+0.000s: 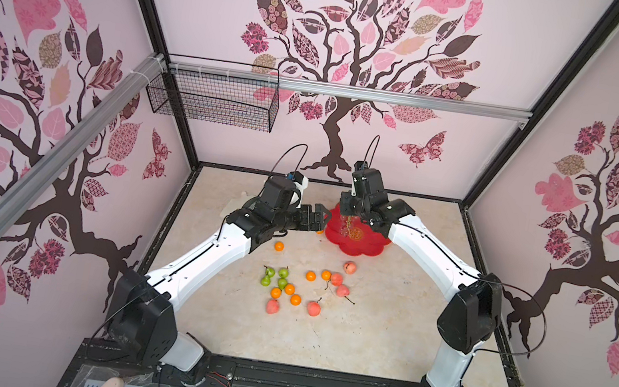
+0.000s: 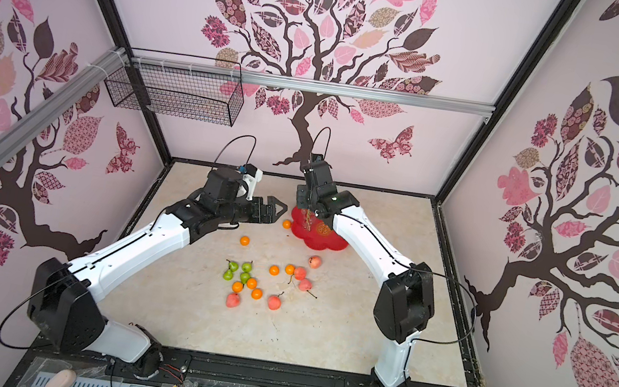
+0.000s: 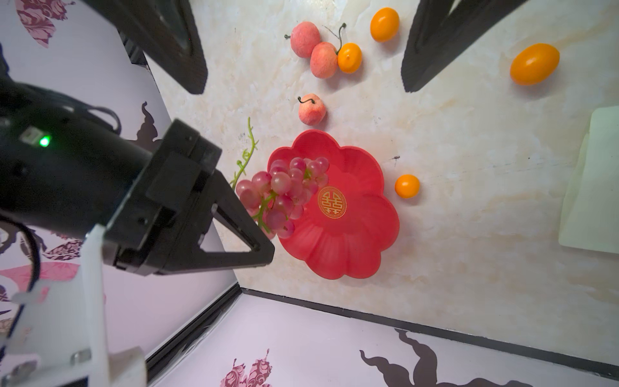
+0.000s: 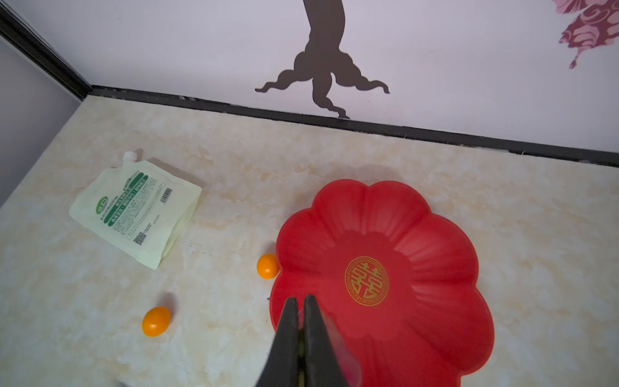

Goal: Place and organize the fake fruits in the fruit bowl

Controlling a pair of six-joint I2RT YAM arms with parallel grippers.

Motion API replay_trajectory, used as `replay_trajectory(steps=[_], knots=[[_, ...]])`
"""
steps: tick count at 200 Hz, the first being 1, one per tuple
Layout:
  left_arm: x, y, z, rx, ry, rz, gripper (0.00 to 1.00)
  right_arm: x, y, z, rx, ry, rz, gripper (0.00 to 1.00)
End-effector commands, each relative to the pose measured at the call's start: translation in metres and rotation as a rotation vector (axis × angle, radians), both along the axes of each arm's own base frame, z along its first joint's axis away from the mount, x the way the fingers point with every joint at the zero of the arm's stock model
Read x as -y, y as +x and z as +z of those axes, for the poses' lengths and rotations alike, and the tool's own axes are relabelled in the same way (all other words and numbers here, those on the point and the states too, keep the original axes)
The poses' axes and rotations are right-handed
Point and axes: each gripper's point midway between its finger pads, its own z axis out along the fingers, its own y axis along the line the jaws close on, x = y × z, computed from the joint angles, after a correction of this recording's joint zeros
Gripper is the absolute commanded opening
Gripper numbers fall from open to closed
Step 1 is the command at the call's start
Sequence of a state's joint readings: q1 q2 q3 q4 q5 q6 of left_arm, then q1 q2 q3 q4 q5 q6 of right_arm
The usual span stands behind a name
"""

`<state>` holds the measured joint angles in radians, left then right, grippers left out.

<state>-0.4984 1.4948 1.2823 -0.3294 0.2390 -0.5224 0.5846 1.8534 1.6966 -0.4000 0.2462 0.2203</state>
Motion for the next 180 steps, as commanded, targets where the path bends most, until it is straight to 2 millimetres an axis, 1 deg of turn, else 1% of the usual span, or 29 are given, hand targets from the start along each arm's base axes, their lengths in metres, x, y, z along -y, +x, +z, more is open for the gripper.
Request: replay_trajectory(steps=[1,44,65,83,91,105,122,139,163,180], knots=[[0.010,0.018,0.010,0.058,0.006,-0.007,0.95,0.011,0.011,0.046,0.162,0.071,-0.031,0.00],[0.023,0.045,-0.009,0.041,0.039,-0.006,0.95,0.036,0.032,0.018,0.154,0.128,-0.079,0.00],[0.029,0.056,-0.020,0.025,0.056,-0.015,0.95,0.040,0.045,0.000,0.095,0.212,-0.052,0.00],[0.034,0.064,-0.026,0.014,0.068,-0.023,0.94,0.043,0.054,-0.013,0.050,0.267,-0.044,0.00],[0.036,0.068,-0.025,0.018,0.077,-0.030,0.94,0.045,0.057,-0.018,0.039,0.279,-0.047,0.00],[0.037,0.074,-0.025,0.021,0.114,-0.037,0.95,0.041,0.060,-0.024,0.024,0.285,-0.034,0.00],[0.040,0.078,-0.027,0.014,0.138,-0.057,0.95,0.033,0.063,-0.032,0.004,0.296,-0.006,0.00],[0.043,0.081,-0.032,0.010,0.153,-0.078,0.95,0.031,0.067,-0.039,-0.014,0.304,-0.004,0.00],[0.044,0.084,-0.040,0.006,0.185,-0.088,0.96,0.034,0.074,-0.055,-0.059,0.317,-0.033,0.00],[0.045,0.088,-0.045,-0.004,0.207,-0.094,0.96,0.041,0.081,-0.069,-0.099,0.332,-0.057,0.00]])
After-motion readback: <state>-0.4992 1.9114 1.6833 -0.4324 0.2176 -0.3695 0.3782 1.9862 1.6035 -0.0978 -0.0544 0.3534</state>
